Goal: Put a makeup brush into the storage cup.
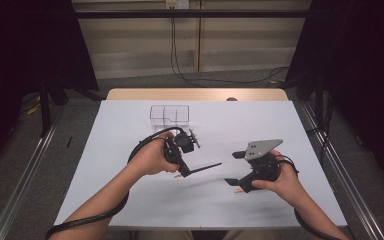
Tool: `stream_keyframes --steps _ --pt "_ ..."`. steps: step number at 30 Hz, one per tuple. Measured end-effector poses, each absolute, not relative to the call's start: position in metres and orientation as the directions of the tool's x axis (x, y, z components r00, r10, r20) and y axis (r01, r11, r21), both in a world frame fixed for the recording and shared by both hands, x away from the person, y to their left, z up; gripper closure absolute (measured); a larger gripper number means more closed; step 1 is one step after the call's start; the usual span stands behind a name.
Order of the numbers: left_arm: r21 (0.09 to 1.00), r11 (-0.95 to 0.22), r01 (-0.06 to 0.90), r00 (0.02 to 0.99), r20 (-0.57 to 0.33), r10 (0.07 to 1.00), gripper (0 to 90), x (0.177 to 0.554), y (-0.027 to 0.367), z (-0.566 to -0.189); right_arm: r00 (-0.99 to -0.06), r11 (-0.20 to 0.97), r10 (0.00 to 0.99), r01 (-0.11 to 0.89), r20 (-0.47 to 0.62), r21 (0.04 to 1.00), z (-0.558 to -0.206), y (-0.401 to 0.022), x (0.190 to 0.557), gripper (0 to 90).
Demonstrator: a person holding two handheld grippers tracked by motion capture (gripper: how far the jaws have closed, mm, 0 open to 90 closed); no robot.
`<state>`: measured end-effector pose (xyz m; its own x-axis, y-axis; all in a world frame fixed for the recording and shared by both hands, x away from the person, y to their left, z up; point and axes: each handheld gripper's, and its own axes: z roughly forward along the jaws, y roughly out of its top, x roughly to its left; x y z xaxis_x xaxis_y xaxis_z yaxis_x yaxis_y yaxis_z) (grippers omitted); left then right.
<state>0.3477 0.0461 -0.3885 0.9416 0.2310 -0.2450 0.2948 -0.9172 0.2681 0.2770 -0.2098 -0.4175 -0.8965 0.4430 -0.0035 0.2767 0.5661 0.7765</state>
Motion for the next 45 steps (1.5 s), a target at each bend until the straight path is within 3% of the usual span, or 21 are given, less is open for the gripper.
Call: stream_keyframes --steps 9,20,27,40,45 --pt "0.261 -0.921 0.290 0.942 -0.247 0.227 84.0 0.346 0.042 -0.390 -0.921 0.661 0.387 0.253 -0.033 0.706 -0.412 -0.203 0.286 21.8" --pt "0.264 -0.927 0.267 0.949 -0.238 0.206 84.0 0.345 0.036 -0.390 -0.940 0.729 0.339 0.239 -0.034 0.641 -0.405 -0.195 0.295 25.0" --pt "0.257 -0.932 0.254 0.952 -0.236 0.194 84.0 0.345 0.036 -0.391 -0.957 0.754 0.290 0.216 -0.018 0.620 -0.401 -0.185 0.300 36.3" --pt "0.269 -0.931 0.247 0.953 -0.244 0.182 84.0 0.340 0.034 -0.391 -0.978 0.840 0.201 0.140 -0.061 0.524 -0.405 -0.168 0.307 49.2" --pt "0.270 -0.934 0.234 0.955 -0.245 0.168 84.0 0.339 0.032 -0.388 -0.980 0.851 0.182 0.120 -0.074 0.511 -0.404 -0.163 0.310 59.6"
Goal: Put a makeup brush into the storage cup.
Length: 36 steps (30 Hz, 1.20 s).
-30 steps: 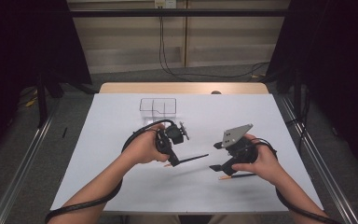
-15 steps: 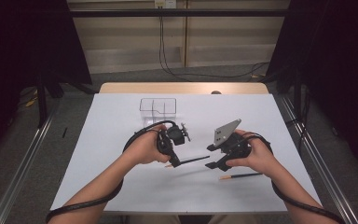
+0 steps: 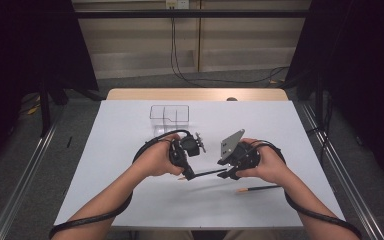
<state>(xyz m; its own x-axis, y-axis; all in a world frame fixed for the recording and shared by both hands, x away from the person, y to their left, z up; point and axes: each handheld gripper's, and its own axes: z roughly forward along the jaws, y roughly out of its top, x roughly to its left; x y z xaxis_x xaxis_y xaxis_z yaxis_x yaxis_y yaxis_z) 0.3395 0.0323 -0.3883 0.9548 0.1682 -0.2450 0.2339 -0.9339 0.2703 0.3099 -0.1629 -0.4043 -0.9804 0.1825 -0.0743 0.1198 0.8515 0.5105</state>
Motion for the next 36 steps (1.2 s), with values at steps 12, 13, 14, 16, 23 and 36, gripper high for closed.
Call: stream_keyframes --steps 12,13,14,16,23,36 --pt "0.278 -0.936 0.217 0.955 -0.258 0.145 84.0 0.337 0.030 -0.386 -0.988 0.877 0.137 0.086 -0.074 0.472 -0.413 -0.157 0.310 66.2" --pt "0.284 -0.934 0.215 0.956 -0.256 0.143 84.0 0.337 0.030 -0.385 -0.987 0.876 0.140 0.087 -0.078 0.474 -0.414 -0.156 0.310 66.2" --pt "0.284 -0.934 0.215 0.956 -0.256 0.143 84.0 0.337 0.030 -0.385 -0.987 0.876 0.140 0.087 -0.078 0.474 -0.414 -0.156 0.310 66.2" --pt "0.291 -0.932 0.215 0.957 -0.253 0.141 84.0 0.337 0.030 -0.383 -0.987 0.880 0.141 0.091 -0.074 0.467 -0.415 -0.156 0.311 68.2" --pt "0.297 -0.937 0.186 0.965 -0.234 0.117 84.0 0.339 0.032 -0.381 -0.990 0.886 0.117 0.068 -0.078 0.458 -0.414 -0.153 0.310 81.5" --pt "0.306 -0.944 0.124 0.976 -0.209 0.060 83.8 0.339 0.032 -0.379 -0.993 0.896 0.072 0.021 -0.097 0.444 -0.414 -0.151 0.306 84.4"
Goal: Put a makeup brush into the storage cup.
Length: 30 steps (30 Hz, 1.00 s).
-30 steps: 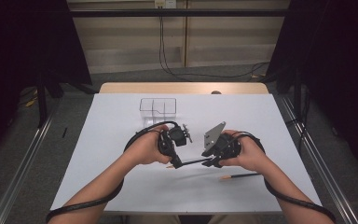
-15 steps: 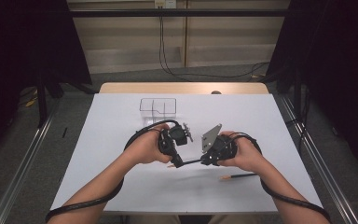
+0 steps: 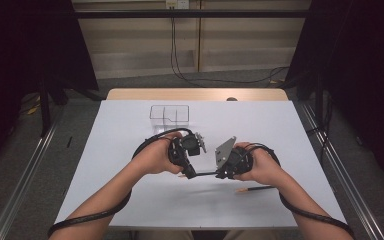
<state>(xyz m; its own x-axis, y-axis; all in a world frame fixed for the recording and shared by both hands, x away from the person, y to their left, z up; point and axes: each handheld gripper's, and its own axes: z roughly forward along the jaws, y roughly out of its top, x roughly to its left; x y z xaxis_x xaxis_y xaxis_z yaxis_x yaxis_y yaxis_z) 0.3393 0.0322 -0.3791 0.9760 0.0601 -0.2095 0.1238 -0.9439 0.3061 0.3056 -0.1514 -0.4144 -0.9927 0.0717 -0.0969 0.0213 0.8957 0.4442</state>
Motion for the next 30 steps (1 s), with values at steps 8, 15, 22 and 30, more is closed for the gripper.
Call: stream_keyframes --steps 8,15,22,30 --pt "0.327 -0.938 0.116 0.977 -0.206 0.049 82.9 0.341 0.035 -0.378 -0.993 0.890 0.067 0.014 -0.099 0.456 -0.414 -0.152 0.303 85.2" --pt "0.372 -0.918 0.137 0.980 -0.189 0.070 52.0 0.342 0.039 -0.378 -0.992 0.887 0.069 0.014 -0.102 0.461 -0.413 -0.154 0.304 85.3" --pt "0.442 -0.881 0.171 0.978 -0.186 0.096 18.5 0.343 0.047 -0.380 -0.992 0.884 0.079 0.023 -0.100 0.466 -0.412 -0.156 0.304 85.2" --pt "0.508 -0.844 0.172 0.976 -0.201 0.078 5.7 0.346 0.060 -0.376 -0.990 0.878 0.092 0.032 -0.104 0.477 -0.410 -0.159 0.304 85.2"
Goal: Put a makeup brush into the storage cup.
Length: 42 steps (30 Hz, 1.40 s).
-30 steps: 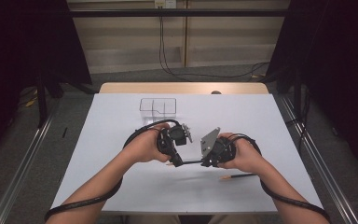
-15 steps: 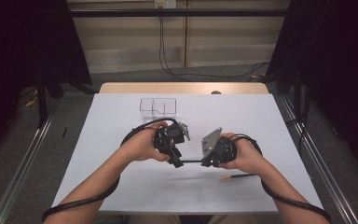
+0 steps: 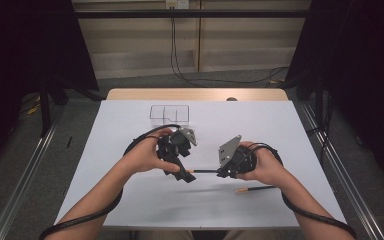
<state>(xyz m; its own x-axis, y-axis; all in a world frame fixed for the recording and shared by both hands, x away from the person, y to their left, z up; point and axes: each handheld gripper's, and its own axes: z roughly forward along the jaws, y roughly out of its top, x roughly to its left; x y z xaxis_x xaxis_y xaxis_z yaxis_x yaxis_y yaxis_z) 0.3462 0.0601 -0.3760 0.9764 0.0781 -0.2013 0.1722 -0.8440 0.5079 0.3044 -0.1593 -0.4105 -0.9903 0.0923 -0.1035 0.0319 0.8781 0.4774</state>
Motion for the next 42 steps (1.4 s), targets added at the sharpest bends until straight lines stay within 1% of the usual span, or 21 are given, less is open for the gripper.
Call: stream_keyframes --steps 6,8,10,12,13,15,16,17,18,25,28,32,38,42 --pt "0.576 -0.796 0.186 0.974 -0.213 0.074 5.7 0.350 0.071 -0.375 -0.989 0.871 0.104 0.041 -0.101 0.490 -0.410 -0.160 0.303 85.2" --pt "0.617 -0.765 0.183 0.976 -0.207 0.067 5.6 0.350 0.075 -0.375 -0.989 0.865 0.109 0.043 -0.104 0.499 -0.410 -0.161 0.303 85.2" --pt "0.632 -0.753 0.184 0.975 -0.212 0.061 5.3 0.350 0.076 -0.376 -0.989 0.861 0.108 0.043 -0.099 0.506 -0.410 -0.161 0.303 85.2" --pt "0.680 -0.710 0.184 0.976 -0.209 0.052 5.4 0.350 0.079 -0.376 -0.988 0.861 0.114 0.047 -0.101 0.506 -0.411 -0.161 0.303 85.2" --pt "0.680 -0.710 0.184 0.976 -0.209 0.052 5.4 0.350 0.079 -0.376 -0.988 0.861 0.114 0.047 -0.101 0.506 -0.411 -0.161 0.303 85.2" --pt "0.710 -0.680 0.183 0.977 -0.207 0.046 5.4 0.350 0.081 -0.377 -0.988 0.858 0.113 0.044 -0.105 0.511 -0.412 -0.162 0.304 85.2" --pt "0.744 -0.641 0.191 0.976 -0.212 0.046 5.5 0.350 0.083 -0.378 -0.987 0.854 0.121 0.050 -0.104 0.518 -0.412 -0.162 0.304 85.2" --pt "0.744 -0.641 0.191 0.976 -0.212 0.046 5.4 0.350 0.083 -0.378 -0.987 0.854 0.121 0.050 -0.104 0.518 -0.412 -0.162 0.304 85.2" --pt "0.770 -0.608 0.196 0.976 -0.210 0.050 5.4 0.350 0.086 -0.379 -0.988 0.847 0.124 0.055 -0.097 0.529 -0.413 -0.163 0.303 85.2" --pt "0.820 -0.532 0.212 0.973 -0.226 0.038 5.2 0.349 0.091 -0.384 -0.988 0.834 0.127 0.055 -0.093 0.549 -0.414 -0.162 0.303 85.2" --pt "0.855 -0.468 0.223 0.972 -0.234 0.035 5.2 0.349 0.094 -0.384 -0.987 0.827 0.139 0.070 -0.083 0.558 -0.415 -0.163 0.303 85.2" --pt "0.878 -0.417 0.234 0.970 -0.237 0.044 5.2 0.348 0.098 -0.385 -0.985 0.810 0.151 0.075 -0.083 0.581 -0.414 -0.163 0.303 85.2" --pt "0.887 -0.392 0.243 0.969 -0.238 0.061 5.1 0.348 0.102 -0.387 -0.983 0.793 0.162 0.078 -0.085 0.605 -0.413 -0.165 0.302 85.2" --pt "0.892 -0.384 0.240 0.970 -0.234 0.064 4.6 0.347 0.103 -0.386 -0.978 0.760 0.190 0.093 -0.083 0.643 -0.412 -0.167 0.302 85.2"
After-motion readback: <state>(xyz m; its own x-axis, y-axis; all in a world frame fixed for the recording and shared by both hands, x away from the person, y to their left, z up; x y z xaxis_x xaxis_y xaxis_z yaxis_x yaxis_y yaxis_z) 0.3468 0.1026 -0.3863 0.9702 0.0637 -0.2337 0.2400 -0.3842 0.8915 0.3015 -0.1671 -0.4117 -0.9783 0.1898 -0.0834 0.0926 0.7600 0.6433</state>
